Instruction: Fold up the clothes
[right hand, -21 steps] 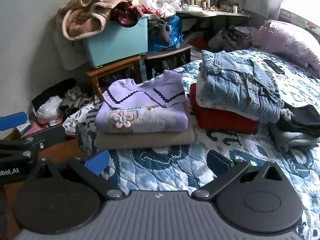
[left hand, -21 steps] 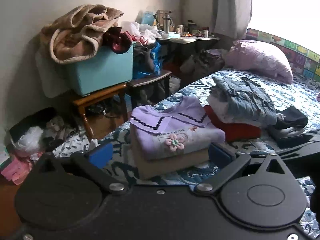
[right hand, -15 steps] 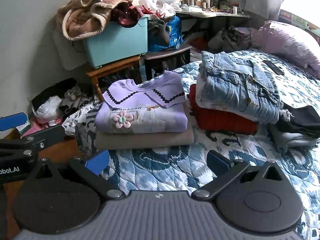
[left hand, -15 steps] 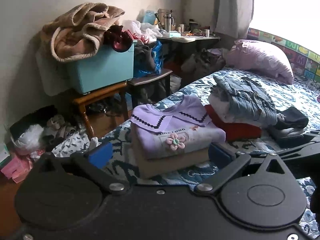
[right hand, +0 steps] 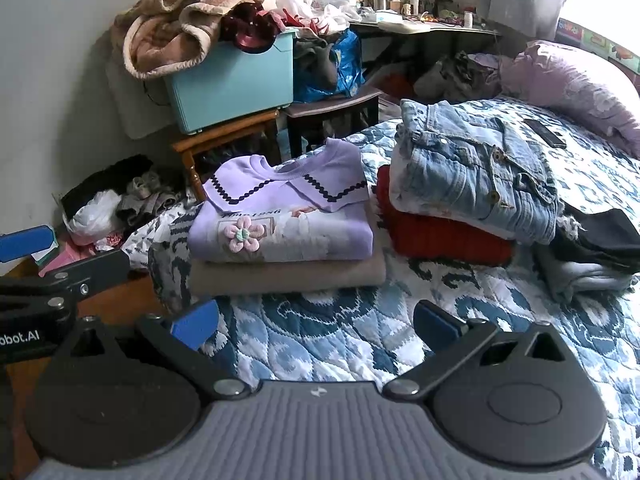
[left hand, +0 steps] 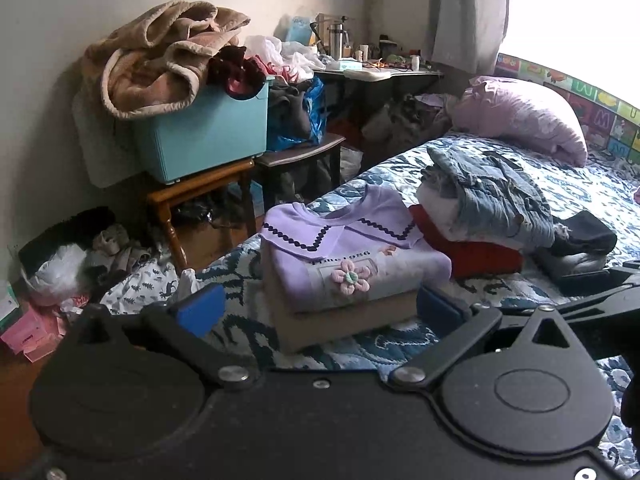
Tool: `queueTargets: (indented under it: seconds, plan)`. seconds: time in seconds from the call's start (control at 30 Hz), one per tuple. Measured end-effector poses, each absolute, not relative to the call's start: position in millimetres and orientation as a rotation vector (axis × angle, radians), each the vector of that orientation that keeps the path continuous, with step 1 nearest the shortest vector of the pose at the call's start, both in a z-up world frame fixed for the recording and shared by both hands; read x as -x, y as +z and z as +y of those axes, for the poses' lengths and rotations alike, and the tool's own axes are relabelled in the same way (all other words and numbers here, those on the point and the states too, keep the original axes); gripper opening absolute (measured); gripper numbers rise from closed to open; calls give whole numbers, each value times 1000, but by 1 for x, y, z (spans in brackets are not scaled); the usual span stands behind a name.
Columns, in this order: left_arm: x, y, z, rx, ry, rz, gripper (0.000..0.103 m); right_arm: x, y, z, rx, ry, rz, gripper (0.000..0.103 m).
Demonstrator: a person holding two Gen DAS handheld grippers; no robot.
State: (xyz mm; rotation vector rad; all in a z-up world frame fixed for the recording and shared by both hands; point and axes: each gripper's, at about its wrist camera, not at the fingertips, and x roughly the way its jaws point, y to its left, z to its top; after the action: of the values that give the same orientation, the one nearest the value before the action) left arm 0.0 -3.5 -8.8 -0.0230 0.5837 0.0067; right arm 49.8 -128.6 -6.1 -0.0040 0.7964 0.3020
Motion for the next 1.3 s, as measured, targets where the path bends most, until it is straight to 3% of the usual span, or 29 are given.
queueTargets:
  seconds: [1.3]
  plan:
    - [-3,-13,-3,31,8,584,103,-53,-12,-128,6,300,796,103]
